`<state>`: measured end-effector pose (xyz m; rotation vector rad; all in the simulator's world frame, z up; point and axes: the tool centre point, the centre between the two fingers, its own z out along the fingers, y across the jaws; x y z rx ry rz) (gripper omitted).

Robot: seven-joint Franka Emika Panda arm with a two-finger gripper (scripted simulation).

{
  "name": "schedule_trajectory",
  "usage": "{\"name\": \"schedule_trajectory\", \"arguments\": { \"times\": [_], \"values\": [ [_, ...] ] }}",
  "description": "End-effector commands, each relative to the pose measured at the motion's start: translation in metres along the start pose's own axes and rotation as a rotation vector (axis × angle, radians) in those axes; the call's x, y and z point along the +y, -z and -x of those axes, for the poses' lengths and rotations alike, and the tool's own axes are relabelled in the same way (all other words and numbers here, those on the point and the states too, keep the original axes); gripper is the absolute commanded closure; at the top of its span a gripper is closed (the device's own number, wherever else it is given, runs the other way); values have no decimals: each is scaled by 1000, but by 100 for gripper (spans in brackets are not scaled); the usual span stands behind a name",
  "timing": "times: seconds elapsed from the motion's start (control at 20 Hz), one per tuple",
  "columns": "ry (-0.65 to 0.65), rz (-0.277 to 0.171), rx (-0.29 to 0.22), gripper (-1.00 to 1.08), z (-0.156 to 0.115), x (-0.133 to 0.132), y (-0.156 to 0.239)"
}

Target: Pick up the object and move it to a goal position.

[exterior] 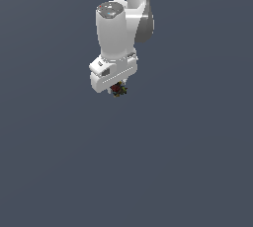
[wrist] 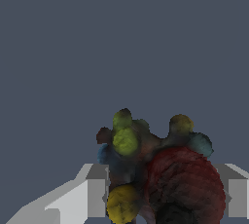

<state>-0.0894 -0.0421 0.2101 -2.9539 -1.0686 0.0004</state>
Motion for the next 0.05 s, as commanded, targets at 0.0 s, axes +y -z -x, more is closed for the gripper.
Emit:
{"name": "schedule_trajectory", "arguments": {
  "times": [0.0],
  "values": [
    [1, 0, 0, 108, 1, 0, 2]
  ]
}}
